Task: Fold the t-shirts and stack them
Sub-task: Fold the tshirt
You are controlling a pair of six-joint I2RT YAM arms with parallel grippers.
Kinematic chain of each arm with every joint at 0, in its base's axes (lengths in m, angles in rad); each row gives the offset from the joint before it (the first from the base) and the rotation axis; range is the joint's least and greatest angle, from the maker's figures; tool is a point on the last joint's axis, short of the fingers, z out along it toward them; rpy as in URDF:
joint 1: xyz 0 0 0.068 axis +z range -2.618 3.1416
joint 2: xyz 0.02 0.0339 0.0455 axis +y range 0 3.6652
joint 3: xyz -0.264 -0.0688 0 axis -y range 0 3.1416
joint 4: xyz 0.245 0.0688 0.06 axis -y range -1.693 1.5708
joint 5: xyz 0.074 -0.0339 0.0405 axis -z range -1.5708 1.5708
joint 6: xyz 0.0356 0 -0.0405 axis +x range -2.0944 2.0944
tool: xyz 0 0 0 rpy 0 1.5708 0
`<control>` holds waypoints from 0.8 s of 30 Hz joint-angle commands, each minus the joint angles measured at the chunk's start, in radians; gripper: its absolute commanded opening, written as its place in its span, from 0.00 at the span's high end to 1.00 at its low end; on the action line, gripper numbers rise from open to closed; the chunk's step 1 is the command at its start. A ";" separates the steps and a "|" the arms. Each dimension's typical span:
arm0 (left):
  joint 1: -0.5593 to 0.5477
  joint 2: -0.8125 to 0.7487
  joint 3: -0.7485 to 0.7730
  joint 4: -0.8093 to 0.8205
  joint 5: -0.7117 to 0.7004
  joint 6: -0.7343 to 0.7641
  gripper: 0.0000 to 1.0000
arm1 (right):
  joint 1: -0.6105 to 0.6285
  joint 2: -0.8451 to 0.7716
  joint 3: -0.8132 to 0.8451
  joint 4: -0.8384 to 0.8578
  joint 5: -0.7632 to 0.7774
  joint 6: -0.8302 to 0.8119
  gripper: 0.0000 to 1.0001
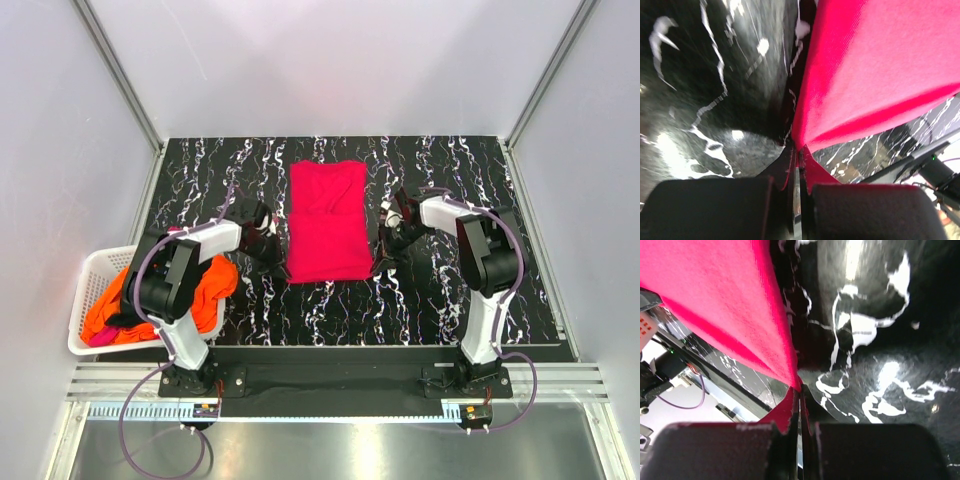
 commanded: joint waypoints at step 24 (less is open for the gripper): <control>-0.119 -0.393 -0.412 0.368 -0.126 -0.684 0.35 | 0.011 -0.496 -0.678 0.790 0.150 0.950 0.38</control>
